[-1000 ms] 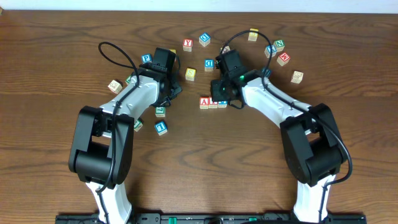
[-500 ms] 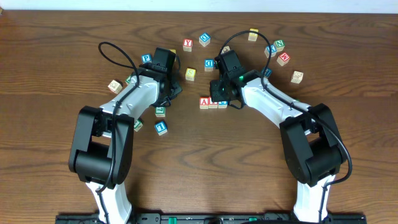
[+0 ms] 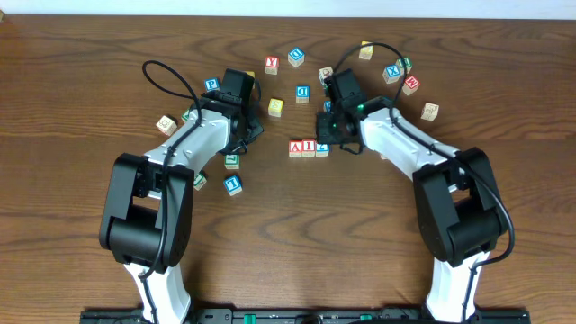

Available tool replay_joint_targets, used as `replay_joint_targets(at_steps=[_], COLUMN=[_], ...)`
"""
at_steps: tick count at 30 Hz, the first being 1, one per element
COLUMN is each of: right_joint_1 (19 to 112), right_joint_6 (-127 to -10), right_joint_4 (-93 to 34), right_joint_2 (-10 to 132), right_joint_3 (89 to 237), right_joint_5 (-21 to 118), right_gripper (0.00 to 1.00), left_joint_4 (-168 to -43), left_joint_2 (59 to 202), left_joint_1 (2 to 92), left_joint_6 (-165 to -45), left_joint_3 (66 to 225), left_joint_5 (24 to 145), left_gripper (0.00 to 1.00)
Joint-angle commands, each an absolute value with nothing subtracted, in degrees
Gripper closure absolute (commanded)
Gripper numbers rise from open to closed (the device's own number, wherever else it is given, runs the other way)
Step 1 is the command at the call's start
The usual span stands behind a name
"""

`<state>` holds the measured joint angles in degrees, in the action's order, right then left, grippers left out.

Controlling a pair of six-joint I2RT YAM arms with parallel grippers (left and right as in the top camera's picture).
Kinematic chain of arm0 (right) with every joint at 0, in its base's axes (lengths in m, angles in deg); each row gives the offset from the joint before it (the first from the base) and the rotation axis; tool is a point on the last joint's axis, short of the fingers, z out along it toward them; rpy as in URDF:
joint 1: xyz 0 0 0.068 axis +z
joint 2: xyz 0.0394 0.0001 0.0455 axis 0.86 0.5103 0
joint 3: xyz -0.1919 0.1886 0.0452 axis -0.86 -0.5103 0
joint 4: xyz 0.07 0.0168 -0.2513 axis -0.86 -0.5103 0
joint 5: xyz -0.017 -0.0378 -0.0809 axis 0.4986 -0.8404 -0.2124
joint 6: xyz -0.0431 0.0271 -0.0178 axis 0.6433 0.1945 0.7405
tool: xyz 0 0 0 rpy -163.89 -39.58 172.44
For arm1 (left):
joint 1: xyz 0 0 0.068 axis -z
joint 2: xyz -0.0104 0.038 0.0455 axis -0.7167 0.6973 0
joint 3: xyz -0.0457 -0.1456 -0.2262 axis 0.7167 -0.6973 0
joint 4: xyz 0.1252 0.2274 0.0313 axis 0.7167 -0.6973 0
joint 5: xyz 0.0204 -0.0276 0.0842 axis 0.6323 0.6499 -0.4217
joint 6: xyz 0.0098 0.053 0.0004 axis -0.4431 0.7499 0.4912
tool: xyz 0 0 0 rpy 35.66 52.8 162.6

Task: Spell out AI2

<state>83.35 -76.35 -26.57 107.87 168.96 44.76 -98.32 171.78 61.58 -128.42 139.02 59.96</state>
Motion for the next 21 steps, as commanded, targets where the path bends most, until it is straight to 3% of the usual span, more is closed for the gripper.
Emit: replay_joint_targets(at_steps=[1,21], right_joint_1=[83.48,83.46], right_joint_6=[-77.46,-79.15], right_joint_4=[-28.08,-32.91], right_joint_2=[106.91,106.91], right_joint_3=[168.87,168.87], right_joint_5=[44.54,47.34], right_gripper=[0.99,0.99], left_joint_4=[-98.63,-98.63], left_joint_2=[172.11,172.11], left_joint_1=[61.45,61.45], left_joint_6=[-128.51,-128.51], left_joint_3=[138.21,138.21], left_joint_5=[59.04,59.04], left_gripper=[0.93,0.92])
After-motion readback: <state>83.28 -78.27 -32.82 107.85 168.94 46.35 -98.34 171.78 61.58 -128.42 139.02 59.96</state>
